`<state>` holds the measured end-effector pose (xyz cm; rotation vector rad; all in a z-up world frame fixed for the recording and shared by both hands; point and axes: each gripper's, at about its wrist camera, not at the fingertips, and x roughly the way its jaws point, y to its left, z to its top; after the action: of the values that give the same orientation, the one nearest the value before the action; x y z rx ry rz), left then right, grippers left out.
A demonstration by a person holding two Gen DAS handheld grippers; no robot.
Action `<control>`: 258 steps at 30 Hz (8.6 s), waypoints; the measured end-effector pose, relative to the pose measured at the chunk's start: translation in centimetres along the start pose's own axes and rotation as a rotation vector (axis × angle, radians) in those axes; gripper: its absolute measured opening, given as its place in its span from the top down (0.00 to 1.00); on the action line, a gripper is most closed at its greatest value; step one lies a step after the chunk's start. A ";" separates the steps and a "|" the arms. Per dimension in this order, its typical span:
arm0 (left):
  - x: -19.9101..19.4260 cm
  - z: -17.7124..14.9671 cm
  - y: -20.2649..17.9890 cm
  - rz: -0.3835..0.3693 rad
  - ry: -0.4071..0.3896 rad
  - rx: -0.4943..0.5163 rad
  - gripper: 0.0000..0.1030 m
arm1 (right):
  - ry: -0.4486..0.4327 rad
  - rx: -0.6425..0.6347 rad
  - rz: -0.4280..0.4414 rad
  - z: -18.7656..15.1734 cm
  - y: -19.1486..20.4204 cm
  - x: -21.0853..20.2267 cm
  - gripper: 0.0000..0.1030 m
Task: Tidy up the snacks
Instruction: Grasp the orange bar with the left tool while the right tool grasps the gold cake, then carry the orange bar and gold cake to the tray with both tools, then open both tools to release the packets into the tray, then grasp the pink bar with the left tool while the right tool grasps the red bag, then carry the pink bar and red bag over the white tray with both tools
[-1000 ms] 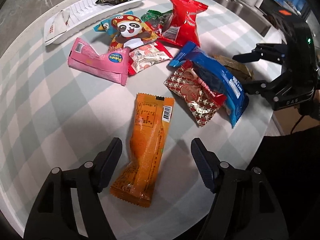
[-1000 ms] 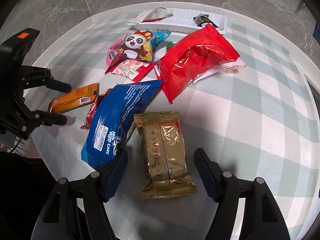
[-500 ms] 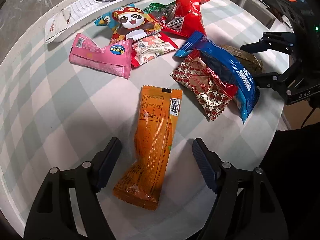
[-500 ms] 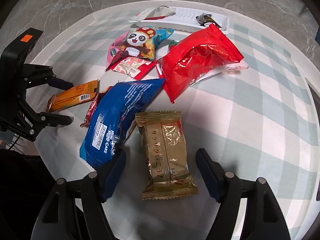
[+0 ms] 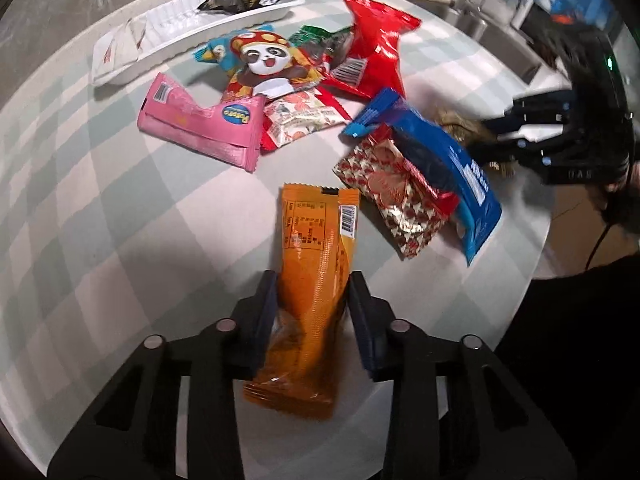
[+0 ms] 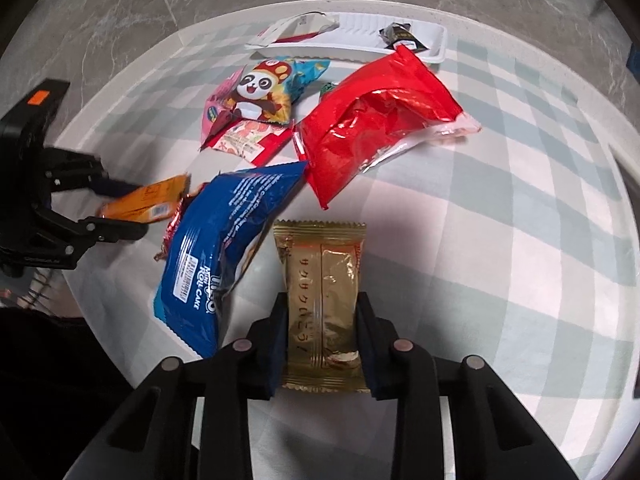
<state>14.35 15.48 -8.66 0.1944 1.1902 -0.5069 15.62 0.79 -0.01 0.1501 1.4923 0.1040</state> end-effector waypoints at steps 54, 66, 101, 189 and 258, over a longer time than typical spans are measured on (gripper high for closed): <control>-2.7 20.9 20.9 -0.276 -0.253 -0.484 0.77 | -0.135 0.470 0.466 22.5 -8.7 3.3 0.67; 1.8 25.9 23.0 -0.222 -0.211 -0.483 0.77 | -0.079 0.508 0.410 27.3 -9.7 8.5 0.67; 4.4 29.4 21.8 -0.058 -0.247 -0.395 0.52 | -0.104 0.514 0.345 28.1 -8.8 7.7 0.47; 3.0 10.6 11.8 -0.095 -0.161 -0.452 0.77 | -0.225 0.596 0.225 8.3 -6.9 3.0 0.65; -2.5 20.8 23.9 -0.303 -0.380 -0.619 0.81 | -0.303 0.619 0.484 21.7 -11.9 3.7 0.69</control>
<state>42.43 28.63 -1.42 -0.5968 0.9526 -0.3925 37.22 -11.08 -4.05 0.9849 1.1195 0.0022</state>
